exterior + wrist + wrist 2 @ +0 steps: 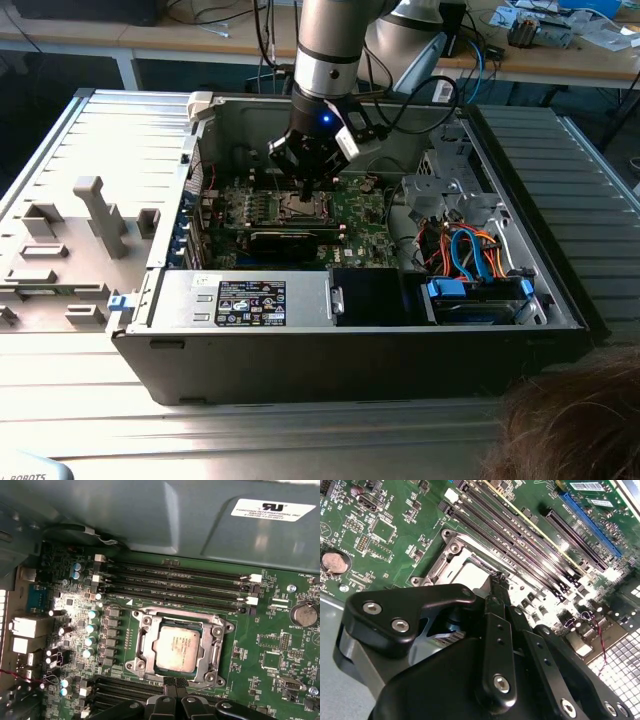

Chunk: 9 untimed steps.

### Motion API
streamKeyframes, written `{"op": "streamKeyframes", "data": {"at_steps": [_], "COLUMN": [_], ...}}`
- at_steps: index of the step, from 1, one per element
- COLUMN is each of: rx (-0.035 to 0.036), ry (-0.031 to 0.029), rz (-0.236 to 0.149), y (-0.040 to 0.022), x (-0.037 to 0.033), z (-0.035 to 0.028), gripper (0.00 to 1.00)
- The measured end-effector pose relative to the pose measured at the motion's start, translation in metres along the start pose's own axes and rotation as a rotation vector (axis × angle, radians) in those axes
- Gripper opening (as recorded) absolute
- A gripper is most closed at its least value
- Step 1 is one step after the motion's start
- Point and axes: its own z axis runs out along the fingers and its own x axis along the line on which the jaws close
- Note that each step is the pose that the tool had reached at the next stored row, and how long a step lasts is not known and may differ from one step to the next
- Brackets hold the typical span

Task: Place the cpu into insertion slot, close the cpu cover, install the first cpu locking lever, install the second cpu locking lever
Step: 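Install the first cpu locking lever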

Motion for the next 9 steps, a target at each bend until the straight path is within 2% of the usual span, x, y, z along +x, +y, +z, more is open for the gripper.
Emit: {"op": "streamKeyframes", "data": {"at_steps": [9], "rx": [0.0022], "ry": [-0.0012], "rz": [-0.023], "y": [0.0], "x": [0.0], "z": [0.0], "gripper": [0.11]}}
